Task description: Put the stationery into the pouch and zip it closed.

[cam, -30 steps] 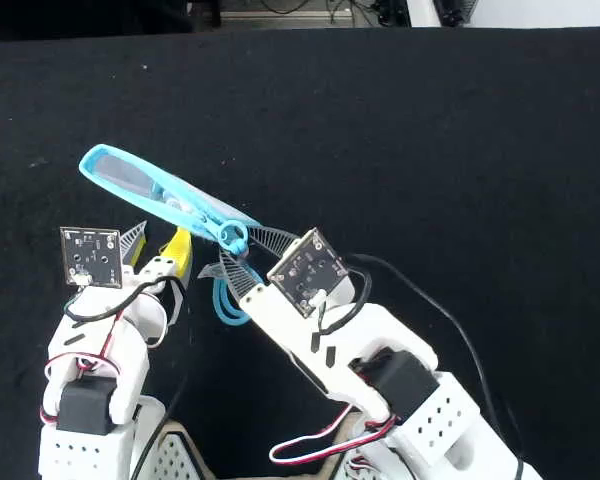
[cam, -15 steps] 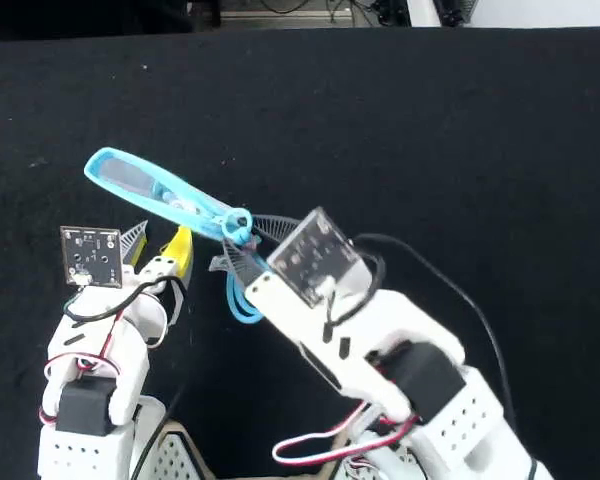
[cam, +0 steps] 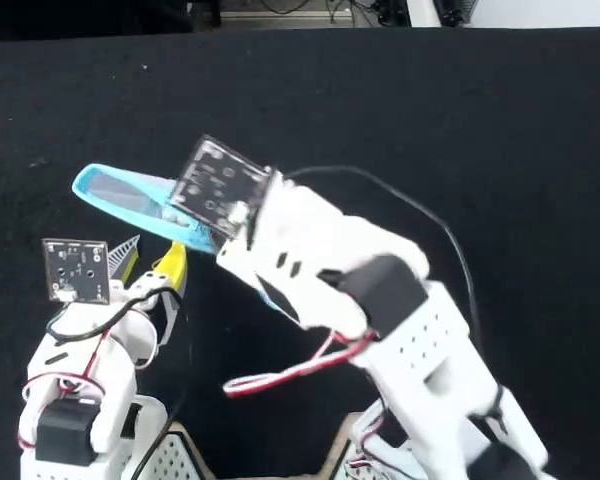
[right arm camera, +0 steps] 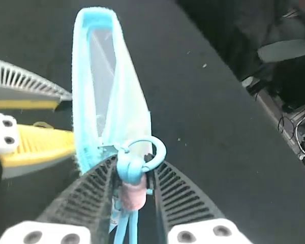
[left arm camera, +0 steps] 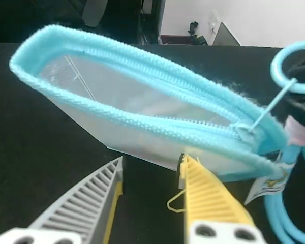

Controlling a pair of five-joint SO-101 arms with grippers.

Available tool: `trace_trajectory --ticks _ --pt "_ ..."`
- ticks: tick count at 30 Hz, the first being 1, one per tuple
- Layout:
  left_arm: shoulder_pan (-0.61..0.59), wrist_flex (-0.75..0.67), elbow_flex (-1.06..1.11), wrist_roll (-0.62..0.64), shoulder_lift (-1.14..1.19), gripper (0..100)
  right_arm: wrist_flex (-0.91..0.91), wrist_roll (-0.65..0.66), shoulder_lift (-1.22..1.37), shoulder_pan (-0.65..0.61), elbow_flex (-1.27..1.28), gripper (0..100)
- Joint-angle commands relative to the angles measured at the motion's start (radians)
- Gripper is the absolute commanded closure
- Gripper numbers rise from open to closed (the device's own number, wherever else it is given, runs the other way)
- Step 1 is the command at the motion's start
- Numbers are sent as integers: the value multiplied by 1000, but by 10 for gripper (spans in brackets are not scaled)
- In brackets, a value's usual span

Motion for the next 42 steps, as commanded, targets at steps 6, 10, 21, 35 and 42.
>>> trace_trajectory --ticks 6,10,21,35,42 --pt "122 81 -77 -83 3 811 187 166 254 15 -341 988" --pt "236 118 -76 -163 3 811 189 181 259 12 -363 988" --pt "194 34 -67 -46 3 754 224 183 234 18 -355 988" --pt "48 -66 19 -8 3 755 216 183 240 114 -355 988" --pt "28 -72 19 -41 3 755 221 180 234 109 -355 988"
